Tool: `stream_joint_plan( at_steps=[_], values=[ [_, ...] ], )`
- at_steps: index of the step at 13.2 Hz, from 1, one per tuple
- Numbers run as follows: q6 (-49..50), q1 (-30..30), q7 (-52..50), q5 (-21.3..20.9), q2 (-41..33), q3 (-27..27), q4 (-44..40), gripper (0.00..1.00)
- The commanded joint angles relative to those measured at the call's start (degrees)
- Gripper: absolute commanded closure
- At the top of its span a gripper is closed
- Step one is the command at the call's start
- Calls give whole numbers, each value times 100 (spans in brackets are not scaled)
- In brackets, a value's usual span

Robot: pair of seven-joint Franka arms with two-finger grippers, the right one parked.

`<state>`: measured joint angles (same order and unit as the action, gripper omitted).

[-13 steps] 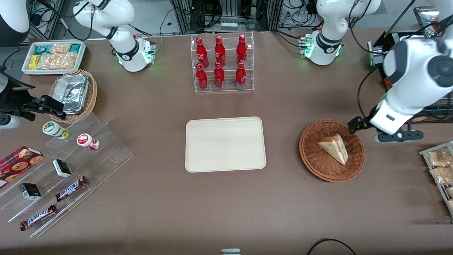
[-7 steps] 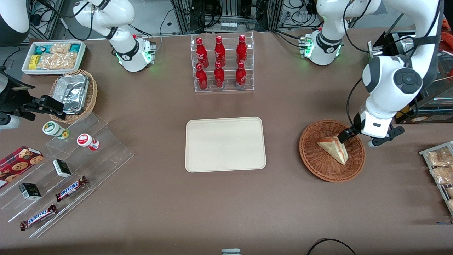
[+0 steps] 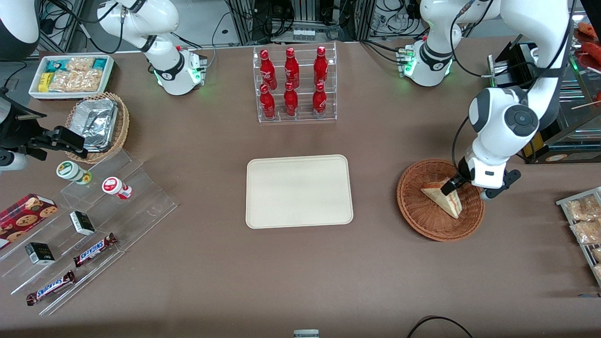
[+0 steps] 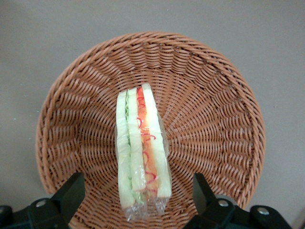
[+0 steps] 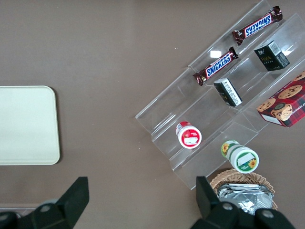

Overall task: Place sandwich from basket to tray
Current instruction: 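Lower the left gripper and close it on the wrapped sandwich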

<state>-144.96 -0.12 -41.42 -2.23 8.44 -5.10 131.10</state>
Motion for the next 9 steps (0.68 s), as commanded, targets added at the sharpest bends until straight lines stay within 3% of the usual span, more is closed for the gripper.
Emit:
stream_joint_plan(
  at_steps=[1,7,8,9],
  values=[
    [-295,-49,-357,-85,131,-9,83,0],
    [-901,-49,-375,-85,509,-18,293,0],
    [-919,-49,-375,-85,553,-18,285,10],
    [-911,-49,-375,-85,553,-18,268,45]
  ],
)
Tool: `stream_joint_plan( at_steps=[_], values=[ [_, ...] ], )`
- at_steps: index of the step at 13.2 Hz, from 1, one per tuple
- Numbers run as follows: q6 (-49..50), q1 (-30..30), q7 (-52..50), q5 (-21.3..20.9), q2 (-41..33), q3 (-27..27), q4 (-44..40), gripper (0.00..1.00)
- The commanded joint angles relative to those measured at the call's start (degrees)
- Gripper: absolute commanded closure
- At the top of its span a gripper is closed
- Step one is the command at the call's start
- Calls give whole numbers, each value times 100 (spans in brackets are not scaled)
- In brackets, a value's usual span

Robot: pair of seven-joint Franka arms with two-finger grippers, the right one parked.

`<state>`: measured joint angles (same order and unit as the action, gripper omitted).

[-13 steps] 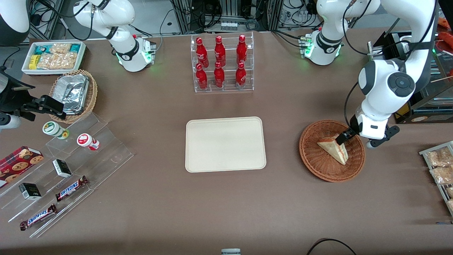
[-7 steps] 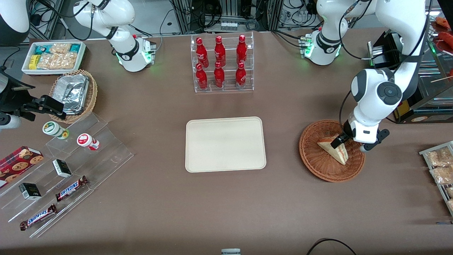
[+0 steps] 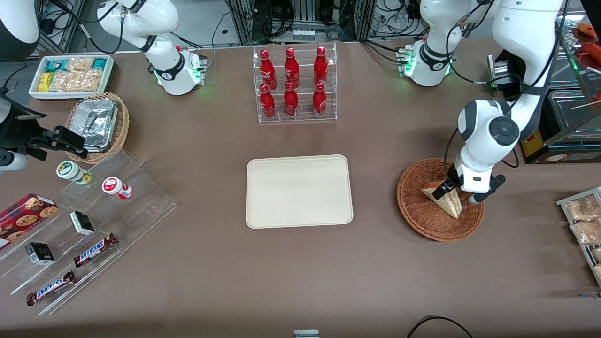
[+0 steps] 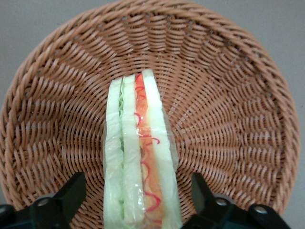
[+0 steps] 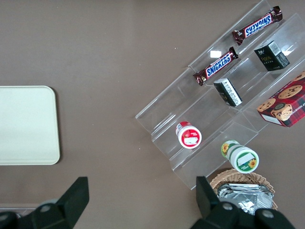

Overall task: Place sandwich from basket to tray
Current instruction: 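Lower the left gripper and close it on the wrapped sandwich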

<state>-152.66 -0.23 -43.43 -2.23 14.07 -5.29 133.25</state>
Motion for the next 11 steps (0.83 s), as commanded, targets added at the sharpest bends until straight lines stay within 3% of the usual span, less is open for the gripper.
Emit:
stream_joint_plan(
  at_steps=[1,2,6,11],
  values=[
    [-133,-38,-149,-85,-18,2,52,79],
    [-98,-38,-123,-85,-36,2,43,99],
    [313,-38,-105,-94,-238,2,-193,100],
    [2272,-47,-78,-120,-528,-287,-1457,100]
  ],
)
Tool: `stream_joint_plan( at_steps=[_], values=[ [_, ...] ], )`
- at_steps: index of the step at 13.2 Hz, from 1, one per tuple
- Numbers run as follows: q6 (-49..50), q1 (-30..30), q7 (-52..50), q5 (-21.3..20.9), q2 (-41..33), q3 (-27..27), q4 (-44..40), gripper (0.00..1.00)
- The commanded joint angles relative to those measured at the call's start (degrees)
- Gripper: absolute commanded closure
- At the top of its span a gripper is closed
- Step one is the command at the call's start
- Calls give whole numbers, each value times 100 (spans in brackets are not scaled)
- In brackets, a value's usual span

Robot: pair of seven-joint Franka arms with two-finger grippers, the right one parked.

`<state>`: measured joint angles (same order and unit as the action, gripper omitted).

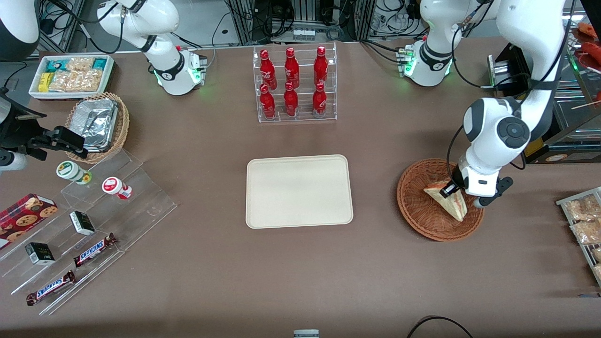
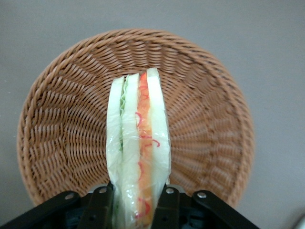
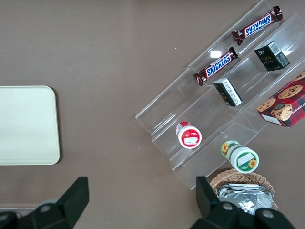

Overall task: Place sandwich from basket to tray
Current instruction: 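Lower the left gripper and close it on the wrapped sandwich, then lift the sandwich with the left gripper and carry it over the cream tray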

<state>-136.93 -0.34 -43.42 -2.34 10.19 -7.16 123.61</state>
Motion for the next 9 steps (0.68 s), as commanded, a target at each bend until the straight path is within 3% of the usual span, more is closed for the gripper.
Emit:
stream_joint_plan(
  at_steps=[1,5,9],
  values=[
    [1068,-37,-79,-109,-114,-276,-888,100],
    [2116,-176,-105,-389,166,-935,-2129,100],
    [2460,-1063,-149,-417,623,-963,-2824,100]
  ],
)
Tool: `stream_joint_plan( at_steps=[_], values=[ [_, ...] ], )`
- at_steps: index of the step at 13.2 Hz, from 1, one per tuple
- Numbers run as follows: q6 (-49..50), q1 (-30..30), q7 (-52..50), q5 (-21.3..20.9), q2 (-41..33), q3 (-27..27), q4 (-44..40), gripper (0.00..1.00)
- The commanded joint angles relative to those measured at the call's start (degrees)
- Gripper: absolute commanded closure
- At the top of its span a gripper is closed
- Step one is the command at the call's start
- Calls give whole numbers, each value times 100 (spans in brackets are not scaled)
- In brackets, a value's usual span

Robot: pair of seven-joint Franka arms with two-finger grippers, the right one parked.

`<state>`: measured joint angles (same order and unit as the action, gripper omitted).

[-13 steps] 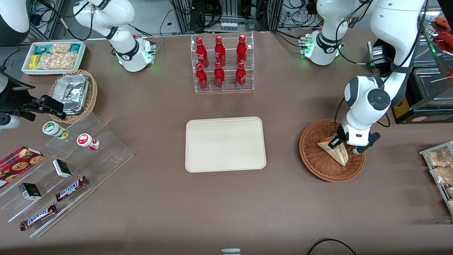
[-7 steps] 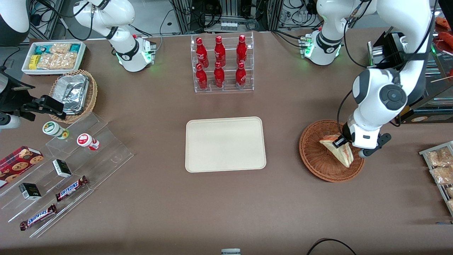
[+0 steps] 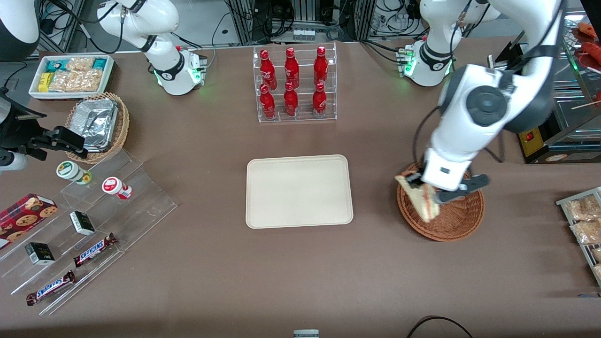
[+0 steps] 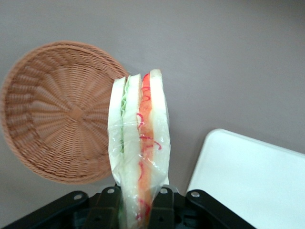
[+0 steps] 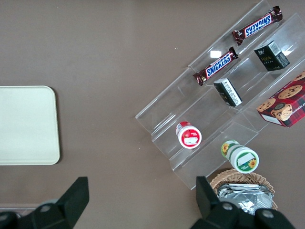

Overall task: Place sandwich from basket to tray
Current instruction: 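Lift the sandwich with the left gripper and carry it over the cream tray, then lower the sandwich onto the tray and open the left gripper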

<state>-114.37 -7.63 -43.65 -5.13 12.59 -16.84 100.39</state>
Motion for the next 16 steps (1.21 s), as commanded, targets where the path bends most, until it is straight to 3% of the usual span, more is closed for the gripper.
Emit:
stream_joint_plan(
  at_steps=[1,4,7,9,16],
  values=[
    [213,-571,-144,-137,558,6,-695,100],
    [196,-1151,-187,-128,1164,6,-1222,100],
    [135,-1733,-739,-584,1920,15,-1724,100],
    [30,-2144,-917,-673,2412,32,-2066,100],
    [-514,-2762,-979,-1007,3117,49,-2173,100]
  ],
)
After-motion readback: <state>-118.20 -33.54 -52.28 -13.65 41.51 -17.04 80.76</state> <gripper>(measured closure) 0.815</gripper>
